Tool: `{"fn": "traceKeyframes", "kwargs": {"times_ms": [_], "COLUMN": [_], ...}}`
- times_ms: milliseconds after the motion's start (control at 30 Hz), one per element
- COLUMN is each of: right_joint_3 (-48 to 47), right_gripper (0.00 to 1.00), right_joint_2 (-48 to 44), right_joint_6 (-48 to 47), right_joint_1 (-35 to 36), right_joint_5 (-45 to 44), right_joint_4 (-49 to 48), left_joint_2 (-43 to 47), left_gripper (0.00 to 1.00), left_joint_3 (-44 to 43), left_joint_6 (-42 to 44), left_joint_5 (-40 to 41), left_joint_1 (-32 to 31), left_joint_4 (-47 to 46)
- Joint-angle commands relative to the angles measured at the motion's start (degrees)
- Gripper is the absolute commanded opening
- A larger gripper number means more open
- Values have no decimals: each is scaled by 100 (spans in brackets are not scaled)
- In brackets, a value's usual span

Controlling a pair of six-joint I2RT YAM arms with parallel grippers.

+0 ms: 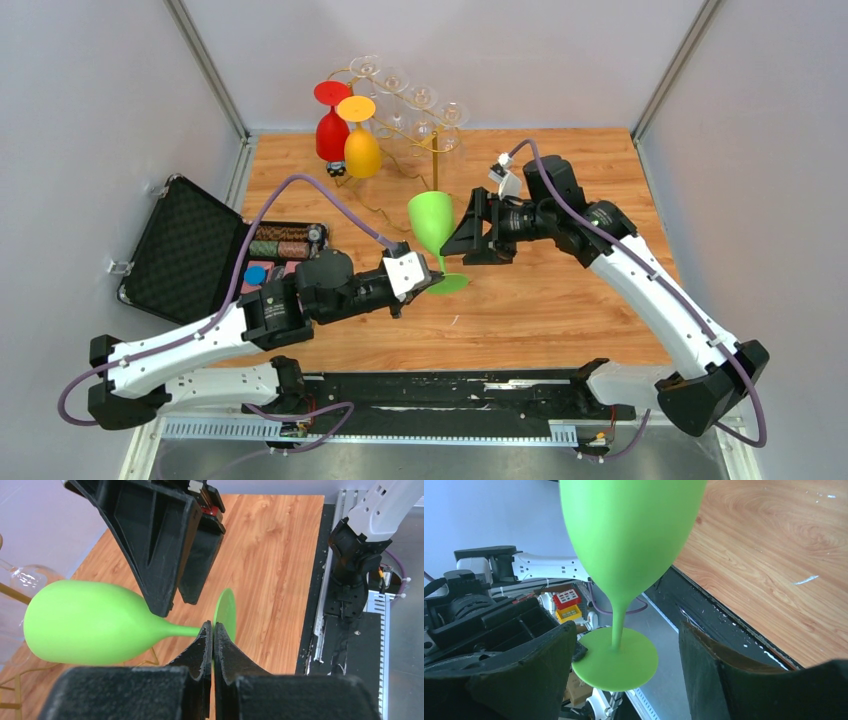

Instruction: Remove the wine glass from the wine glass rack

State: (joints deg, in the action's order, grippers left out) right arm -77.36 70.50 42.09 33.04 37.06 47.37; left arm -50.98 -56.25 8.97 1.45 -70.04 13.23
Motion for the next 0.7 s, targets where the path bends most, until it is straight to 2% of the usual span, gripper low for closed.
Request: {"fn": "traceKeyframes", "kwargs": {"times_ms": [0, 433, 667], "right_joint_3": [104, 255, 332], "right_gripper": [72, 54, 33], "right_joint_2": [64, 222, 261], "right_joint_6": [320, 624, 687], "right_joint_1": [150, 416, 476], "right_joint_5": [97, 234, 309], "right_joint_4": [-430, -834, -921], "left_joint_2": [151, 206, 234], "left_gripper": [0, 0, 0], "left_joint_3": [22, 174, 290], "left_joint_6": [100, -37, -119], "left_joint_5": [188, 135, 142], "left_joint_1": [-60, -78, -80], "left_joint_4": [-463, -770, -927]}}
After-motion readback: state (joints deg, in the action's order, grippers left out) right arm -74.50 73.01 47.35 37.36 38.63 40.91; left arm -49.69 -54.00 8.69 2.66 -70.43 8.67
